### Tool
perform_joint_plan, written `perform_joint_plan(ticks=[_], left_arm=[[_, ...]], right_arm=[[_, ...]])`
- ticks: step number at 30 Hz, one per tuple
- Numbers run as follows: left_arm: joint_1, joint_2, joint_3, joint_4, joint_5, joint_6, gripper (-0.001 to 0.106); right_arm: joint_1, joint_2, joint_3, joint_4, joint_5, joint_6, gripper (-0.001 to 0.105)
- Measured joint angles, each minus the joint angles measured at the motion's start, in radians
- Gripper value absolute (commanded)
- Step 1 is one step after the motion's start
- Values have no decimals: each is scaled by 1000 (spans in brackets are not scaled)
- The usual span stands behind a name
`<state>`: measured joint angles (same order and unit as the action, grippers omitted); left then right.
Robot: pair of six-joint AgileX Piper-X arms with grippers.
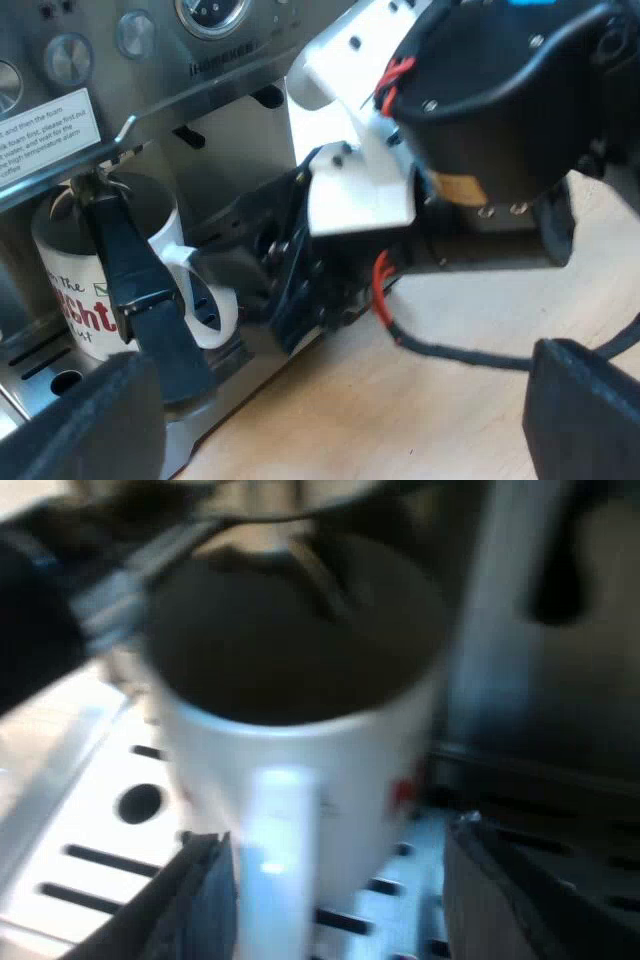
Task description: Place mug into machine
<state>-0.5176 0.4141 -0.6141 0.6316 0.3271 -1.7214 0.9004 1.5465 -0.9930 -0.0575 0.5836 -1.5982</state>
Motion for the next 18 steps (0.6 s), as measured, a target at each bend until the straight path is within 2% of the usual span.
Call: perform_joint_plan(ticks=[3,13,18], left_arm=[[0,0,0,0,0,0,79],[0,0,0,0,0,0,79],[0,0,0,0,0,0,79]], right_arm=[[0,-29,0,34,36,2,48],[0,-127,47,46,42,5,48],[0,-286,113,57,-4,5,48]])
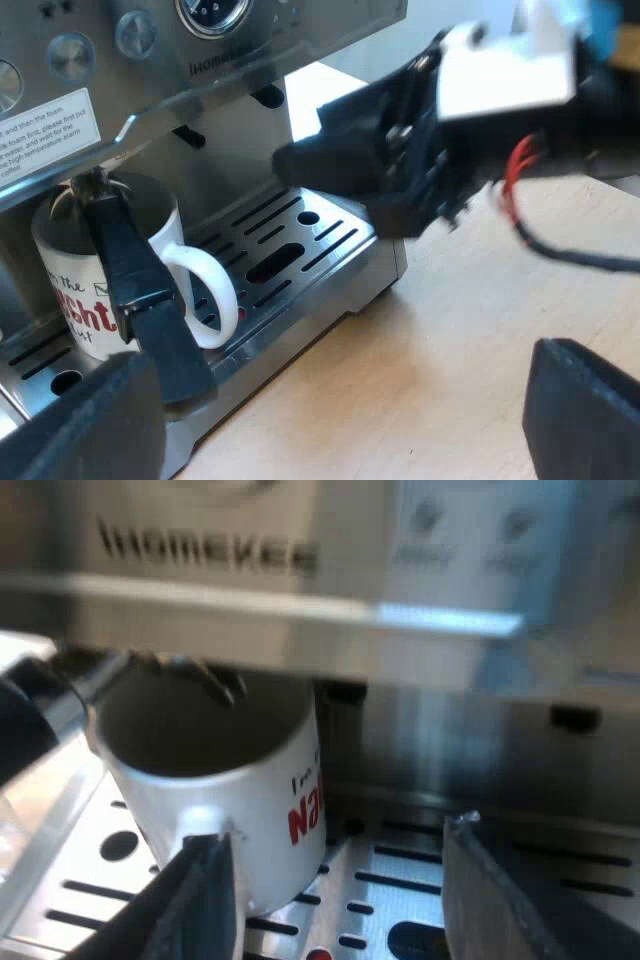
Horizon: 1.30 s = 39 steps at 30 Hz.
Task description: Place mug into machine
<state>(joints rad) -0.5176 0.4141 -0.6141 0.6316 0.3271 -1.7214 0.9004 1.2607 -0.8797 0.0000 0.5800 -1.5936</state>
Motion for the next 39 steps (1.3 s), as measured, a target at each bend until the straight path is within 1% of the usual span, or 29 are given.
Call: perform_joint_plan(ticks=[9,13,17,27,29,31,33,35,38,39], left_arm=[[0,0,0,0,0,0,79],[0,0,0,0,0,0,79],[0,0,0,0,0,0,79],[0,0,0,-2,0,0,79],[0,0,0,-16,0,0,79],[0,0,0,-41,0,0,79],[0,0,0,-67,0,0,79],[0,0,0,-92,0,0,79],[0,0,0,-104,0,0,79],[0,0,0,-106,0,0,79]], right_arm=[[0,-146,1,149,-9,1,48],[25,-213,1,215,-10,2,48],[77,-262,1,230,-12,2,48],[196,-321,1,274,10,-2,48],[206,-324,1,274,12,-18,48],[208,-324,1,274,12,-18,48],[208,-324,1,274,15,-20,45],[208,-324,1,265,15,-20,32],[208,-324,1,251,15,-20,21],[208,-324,1,248,15,-20,16]])
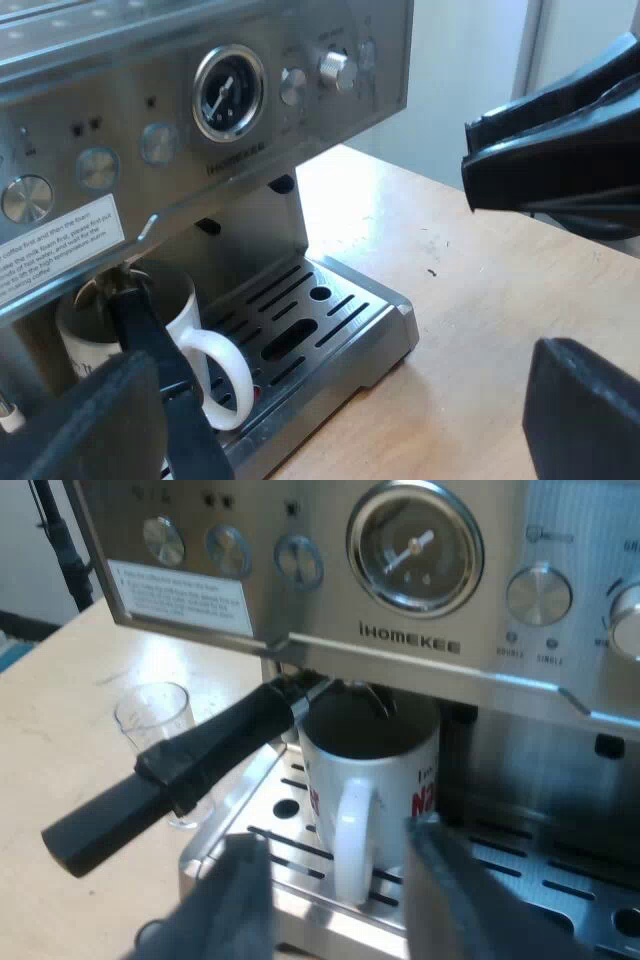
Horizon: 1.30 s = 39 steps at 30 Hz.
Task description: Place mug into machine
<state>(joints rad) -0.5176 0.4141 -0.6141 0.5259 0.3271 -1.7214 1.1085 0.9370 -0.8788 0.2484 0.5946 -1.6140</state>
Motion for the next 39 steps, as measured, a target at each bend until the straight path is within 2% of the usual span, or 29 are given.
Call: perform_joint_plan(ticks=[1,2,12,16,19,26,31,39], left_arm=[[0,0,0,0,-3,0,79],[0,0,0,0,-10,0,79],[0,0,0,-14,-57,0,79],[0,0,0,-69,-58,0,79],[0,0,0,-91,-58,0,79],[0,0,0,-95,-58,0,79],[0,0,0,-95,-58,0,79],[0,0,0,-95,-58,0,79]], right_arm=[[0,0,0,-9,0,-4,2],[0,0,0,-18,0,-28,0],[0,9,0,-165,2,-136,0],[0,65,0,-272,1,-225,0],[0,109,0,-306,1,-257,0],[-20,225,0,-467,-7,-264,0],[-76,275,0,-543,-53,-270,0],[-123,313,0,-563,-97,-270,0]])
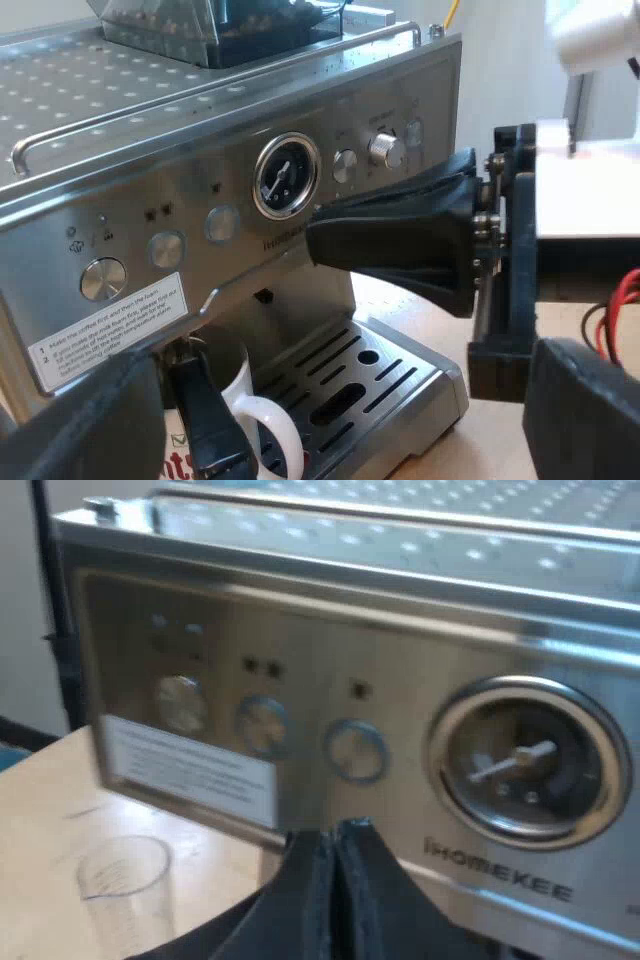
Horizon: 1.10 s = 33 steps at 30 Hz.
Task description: Place mug into machine
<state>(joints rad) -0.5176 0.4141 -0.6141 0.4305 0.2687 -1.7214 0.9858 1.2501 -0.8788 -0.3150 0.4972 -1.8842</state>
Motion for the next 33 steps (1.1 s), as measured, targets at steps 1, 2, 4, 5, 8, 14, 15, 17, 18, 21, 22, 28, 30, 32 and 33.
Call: perform_joint_plan(ticks=[1,2,4,5,8,14,15,17,18,21,22,28,30,32,33], left_arm=[[0,0,0,0,0,0,79],[0,0,0,0,0,0,79],[0,0,0,0,0,0,79],[0,0,0,0,0,0,79],[0,0,0,0,0,0,79],[0,0,0,0,0,0,79],[0,0,0,0,0,0,79],[0,0,0,0,0,0,79],[0,0,0,0,0,0,79],[0,0,0,0,0,0,79],[0,0,0,0,0,0,79],[0,0,0,0,0,0,79],[0,0,0,0,0,0,79],[0,0,0,0,0,0,79],[0,0,0,0,0,0,79]], right_arm=[[-4,13,0,-25,0,0,0],[-4,17,0,-32,0,0,0],[-4,40,-13,-41,0,0,0],[-4,44,-14,-42,0,0,0],[-4,78,-36,-41,0,0,0],[-4,113,-74,-41,0,0,0],[-4,128,-90,-41,0,0,0],[-4,141,-100,-44,16,0,0],[-4,151,-104,-44,22,0,0],[-4,164,-104,-44,39,0,0],[-4,165,-104,-44,39,0,0],[-4,165,-104,-44,45,0,0],[-4,165,-104,-44,45,0,0],[-4,165,-104,-44,45,0,0],[-4,165,-104,-44,47,0,0]])
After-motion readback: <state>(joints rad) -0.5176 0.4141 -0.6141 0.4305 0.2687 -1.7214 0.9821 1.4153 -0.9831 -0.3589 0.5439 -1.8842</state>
